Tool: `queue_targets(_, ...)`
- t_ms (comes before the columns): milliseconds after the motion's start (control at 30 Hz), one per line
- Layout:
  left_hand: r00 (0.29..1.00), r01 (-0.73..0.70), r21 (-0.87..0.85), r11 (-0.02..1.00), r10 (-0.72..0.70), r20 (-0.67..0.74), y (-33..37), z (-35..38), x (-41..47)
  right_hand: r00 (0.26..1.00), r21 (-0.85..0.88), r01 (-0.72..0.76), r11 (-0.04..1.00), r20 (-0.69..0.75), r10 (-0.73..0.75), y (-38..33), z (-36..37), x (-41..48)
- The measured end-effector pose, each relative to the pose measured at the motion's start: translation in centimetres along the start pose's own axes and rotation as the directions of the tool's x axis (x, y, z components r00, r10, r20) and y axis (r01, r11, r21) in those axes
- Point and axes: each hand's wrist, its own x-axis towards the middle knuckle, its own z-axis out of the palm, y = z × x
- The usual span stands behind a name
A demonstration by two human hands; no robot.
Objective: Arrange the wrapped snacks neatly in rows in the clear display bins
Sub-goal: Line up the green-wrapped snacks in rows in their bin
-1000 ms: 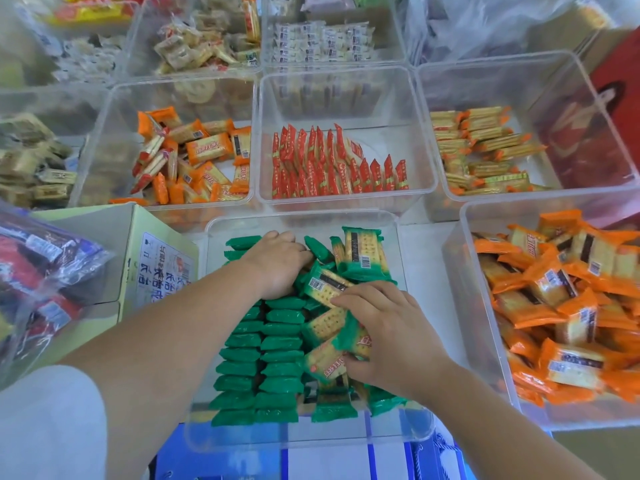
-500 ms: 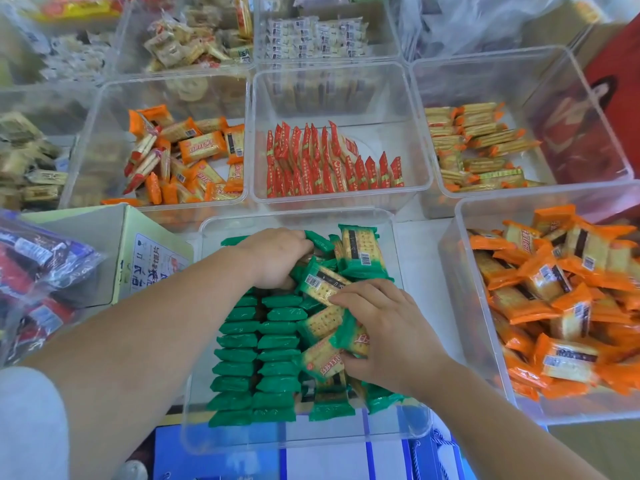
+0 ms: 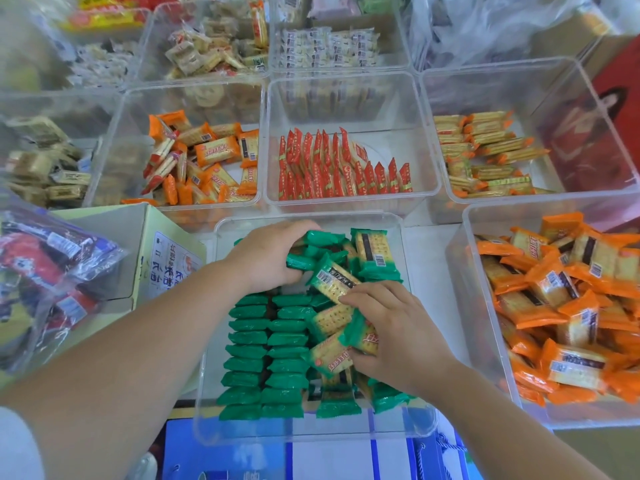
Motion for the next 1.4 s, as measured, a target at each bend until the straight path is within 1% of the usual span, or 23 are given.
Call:
queue_targets(100, 0.990, 0.053, -0.157, 0.986, -0.072, -0.118, -0.1, 0.6, -0.9, 1.000, -0.015, -0.001, 1.000, 0.000, 0.001, 0.0, 0.1, 0.1)
queue_targets(167, 0.985, 0.077, -0.176, 0.981, -0.102, -0.138, 0.1, 1.0, -1.3, 1.000, -0.025, -0.006, 1.000, -0.001, 0.006, 0.0, 0.2, 0.1)
queue_targets(200, 0.985, 0.084, -0.153, 0.985, -0.105, -0.137, 0.1, 1.2, -1.4, 1.000, -0.024, -0.008, 1.000, -0.003, 0.008, 0.0, 0.3, 0.1)
queue_targets(233, 0.985, 0.076, -0.093, 0.993, -0.090, -0.148, 0.1, 1.4, -1.4, 1.000, -0.021, -0.010, 1.000, -0.005, 0.010, 0.0, 0.3, 0.1)
queue_targets(300, 0.981, 0.022, 0.048, 0.999, -0.012, -0.195, 0.2, 1.7, -1.6, 1.000, -0.022, -0.012, 1.000, -0.004, 0.012, -0.1, 0.3, 0.1)
queue_targets(367, 0.976, 0.008, 0.061, 0.998, 0.005, -0.218, 0.1, 1.8, -1.7, 1.000, -0.030, -0.013, 0.999, -0.004, 0.013, -0.1, 0.3, 0.1)
queue_targets(433, 0.981, 0.050, 0.052, 0.997, -0.039, -0.189, -0.1, 2.0, -1.8, 1.000, -0.031, -0.018, 0.999, -0.005, 0.018, 0.0, 0.3, 0.1)
queue_targets(500, 0.992, 0.082, 0.121, 0.989, -0.070, -0.101, -0.4, 2.1, -1.9, 1.000, -0.032, -0.018, 0.999, -0.005, 0.018, 0.0, 0.4, 0.0)
queue_targets(567, 0.998, 0.070, 0.225, 0.972, -0.066, -0.023, -0.6, 2.0, -1.9, 1.000, -0.036, -0.018, 0.999, -0.007, 0.017, -0.1, 0.4, 0.1)
queue_targets(667, 0.998, 0.049, 0.328, 0.943, -0.060, 0.024, -0.5, 1.8, -1.6, 1.000, -0.033, -0.016, 0.999, -0.023, 0.015, -0.2, 0.4, 0.1)
queue_targets(767, 0.990, 0.059, 0.360, 0.931, -0.101, 0.100, -0.3, 1.8, -1.4, 1.000, -0.023, -0.010, 1.000, -0.029, 0.009, -0.2, 0.3, 0.0)
queue_targets(833, 0.982, 0.041, 0.392, 0.919, -0.110, 0.157, 0.0, 1.8, -1.5, 0.999, -0.019, -0.008, 1.000, -0.032, 0.007, -0.2, 0.3, 0.1)
queue_targets(967, 0.968, 0.001, 0.464, 0.886, -0.117, 0.222, 0.2, 1.5, -1.3, 1.000, -0.024, -0.009, 1.000, -0.024, 0.008, -0.3, 0.2, 0.1)
queue_targets(1133, 0.960, 0.000, 0.486, 0.874, -0.135, 0.244, 0.4, 1.9, -1.1, 0.999, -0.033, -0.014, 0.999, -0.033, 0.013, -0.2, 0.3, 0.1)
queue_targets(1300, 0.980, 0.000, 0.505, 0.863, -0.100, 0.170, 0.7, 2.2, -0.7, 0.999, -0.035, -0.012, 0.999, -0.040, 0.010, -0.2, 0.5, 0.1)
queue_targets(1400, 0.985, 0.014, 0.450, 0.893, -0.091, 0.149, 1.2, 2.5, -0.5, 0.999, -0.040, -0.013, 0.999, -0.042, 0.012, -0.1, 0.6, 0.1)
